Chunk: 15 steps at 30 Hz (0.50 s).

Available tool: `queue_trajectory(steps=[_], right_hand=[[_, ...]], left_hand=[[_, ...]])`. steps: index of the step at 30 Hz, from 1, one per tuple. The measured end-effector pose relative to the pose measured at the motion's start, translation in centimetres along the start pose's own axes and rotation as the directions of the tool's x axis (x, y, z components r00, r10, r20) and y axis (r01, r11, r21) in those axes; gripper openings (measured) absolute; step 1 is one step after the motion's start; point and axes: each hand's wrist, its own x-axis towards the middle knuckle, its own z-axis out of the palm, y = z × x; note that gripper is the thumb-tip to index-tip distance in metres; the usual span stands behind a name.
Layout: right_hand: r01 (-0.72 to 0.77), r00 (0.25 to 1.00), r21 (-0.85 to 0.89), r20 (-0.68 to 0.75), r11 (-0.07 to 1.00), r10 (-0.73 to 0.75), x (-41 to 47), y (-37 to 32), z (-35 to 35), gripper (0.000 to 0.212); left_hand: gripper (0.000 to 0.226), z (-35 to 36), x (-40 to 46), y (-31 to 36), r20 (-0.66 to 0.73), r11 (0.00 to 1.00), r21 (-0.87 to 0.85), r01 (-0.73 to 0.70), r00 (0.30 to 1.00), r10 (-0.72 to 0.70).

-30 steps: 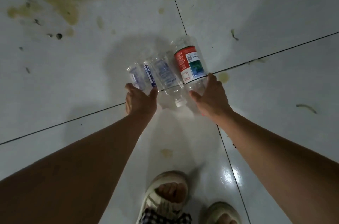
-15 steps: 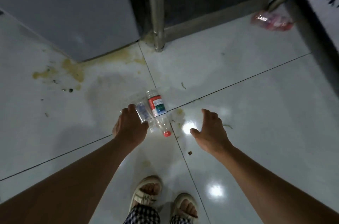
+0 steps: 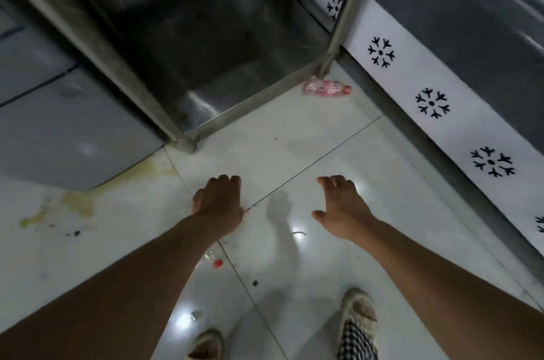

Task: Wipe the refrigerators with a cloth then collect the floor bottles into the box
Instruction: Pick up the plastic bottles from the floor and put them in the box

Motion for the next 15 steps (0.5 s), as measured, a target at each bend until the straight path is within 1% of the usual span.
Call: queue_trajectory(steps=[3, 6, 9, 12, 15], right_hand=[[0.036, 0.999, -0.07, 0.001, 0.997, -0.036, 0.7, 5.7, -2.8, 0.065], [0.033, 0.999, -0.084, 0.015, 0.996, -0.031, 1.3, 11.8, -6.1, 0.065], [0.024, 1.0, -0.115, 0.002, 0.993, -0.024, 2.5, 17.6, -9.4, 0.066], [0.003, 1.0, -0.118, -0.002, 0.993, -0.003, 4.2, 21.1, -11.8, 0.065], [0.016, 1.0, -0.139, -0.008, 0.99, -0.017, 6.6, 22.7, -13.5, 0.064]], left_hand=[[0.043, -0.3, 1.1, 5.4, 0.047, 0.999, 0.017, 0.029, 0.998, -0.03], [0.045, -0.3, 2.2, 11.5, 0.065, 0.998, 0.038, 0.053, 0.996, -0.055], [0.044, -0.6, 3.6, 18.0, 0.041, 0.996, -0.024, 0.081, 0.996, -0.08], [0.043, -1.3, 5.4, 22.8, 0.017, 0.995, -0.086, 0.044, 0.999, -0.043], [0.045, -2.5, 8.0, 25.2, -0.001, 0.995, -0.095, 0.028, 1.0, -0.028]])
